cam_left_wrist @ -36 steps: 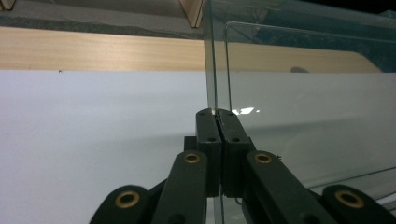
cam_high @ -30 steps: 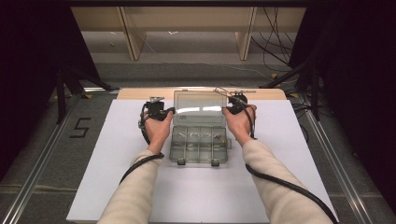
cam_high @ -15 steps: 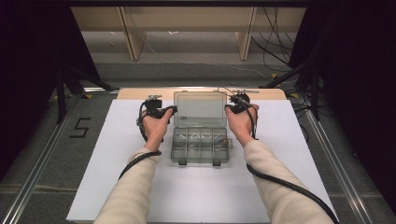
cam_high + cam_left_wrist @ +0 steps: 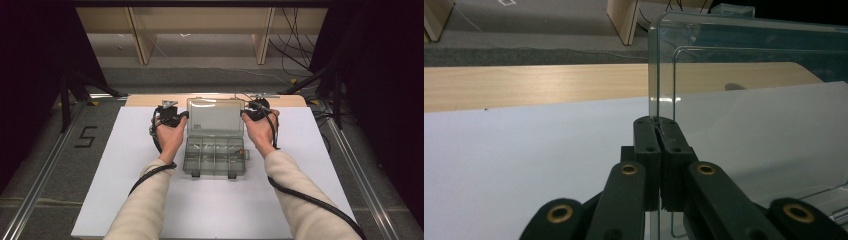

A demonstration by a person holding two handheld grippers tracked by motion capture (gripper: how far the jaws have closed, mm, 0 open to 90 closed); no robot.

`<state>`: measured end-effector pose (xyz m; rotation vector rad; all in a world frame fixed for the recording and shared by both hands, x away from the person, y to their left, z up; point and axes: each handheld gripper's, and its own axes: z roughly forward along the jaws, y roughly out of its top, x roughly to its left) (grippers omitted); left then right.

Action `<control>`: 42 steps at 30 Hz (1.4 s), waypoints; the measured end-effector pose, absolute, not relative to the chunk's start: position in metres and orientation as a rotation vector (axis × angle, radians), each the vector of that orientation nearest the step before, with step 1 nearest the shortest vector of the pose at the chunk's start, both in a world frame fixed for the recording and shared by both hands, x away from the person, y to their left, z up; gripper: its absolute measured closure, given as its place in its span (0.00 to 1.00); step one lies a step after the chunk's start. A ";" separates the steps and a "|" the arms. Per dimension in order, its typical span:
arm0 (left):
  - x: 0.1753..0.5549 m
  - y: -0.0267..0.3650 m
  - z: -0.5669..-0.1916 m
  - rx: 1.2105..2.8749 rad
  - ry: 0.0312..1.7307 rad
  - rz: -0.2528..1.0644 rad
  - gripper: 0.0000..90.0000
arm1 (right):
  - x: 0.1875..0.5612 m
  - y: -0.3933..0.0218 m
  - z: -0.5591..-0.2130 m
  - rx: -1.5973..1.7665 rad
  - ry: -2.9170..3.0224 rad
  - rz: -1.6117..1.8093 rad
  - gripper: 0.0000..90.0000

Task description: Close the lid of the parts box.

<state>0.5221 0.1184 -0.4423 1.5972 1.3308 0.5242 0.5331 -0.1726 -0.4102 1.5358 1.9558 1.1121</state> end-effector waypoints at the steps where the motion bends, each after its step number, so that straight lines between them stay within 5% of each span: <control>1: 0.522 0.119 -0.443 1.595 1.329 0.521 0.98 | 0.535 -0.172 -0.407 1.545 1.960 1.103 0.87; 8: 0.527 0.121 -0.445 1.602 1.323 0.497 0.96 | 0.544 -0.175 -0.407 1.514 1.977 1.059 0.96; 13: 0.535 0.121 -0.436 1.571 1.287 0.523 0.85 | 0.538 -0.175 -0.407 1.556 1.948 1.106 0.97; 19: 0.541 0.120 -0.426 1.579 1.332 0.520 0.97 | 0.535 -0.174 -0.403 1.559 1.952 1.105 0.96; 30: 0.524 0.121 -0.422 1.582 1.261 0.580 0.98 | 0.536 -0.174 -0.395 1.470 1.931 1.150 0.86; 38: 0.527 0.123 -0.420 1.539 1.244 0.573 0.89 | 0.534 -0.170 -0.388 1.437 1.903 1.122 0.96; 42: 0.528 0.122 -0.413 1.546 1.268 0.574 0.96 | 0.530 -0.172 -0.388 1.411 1.908 1.138 0.96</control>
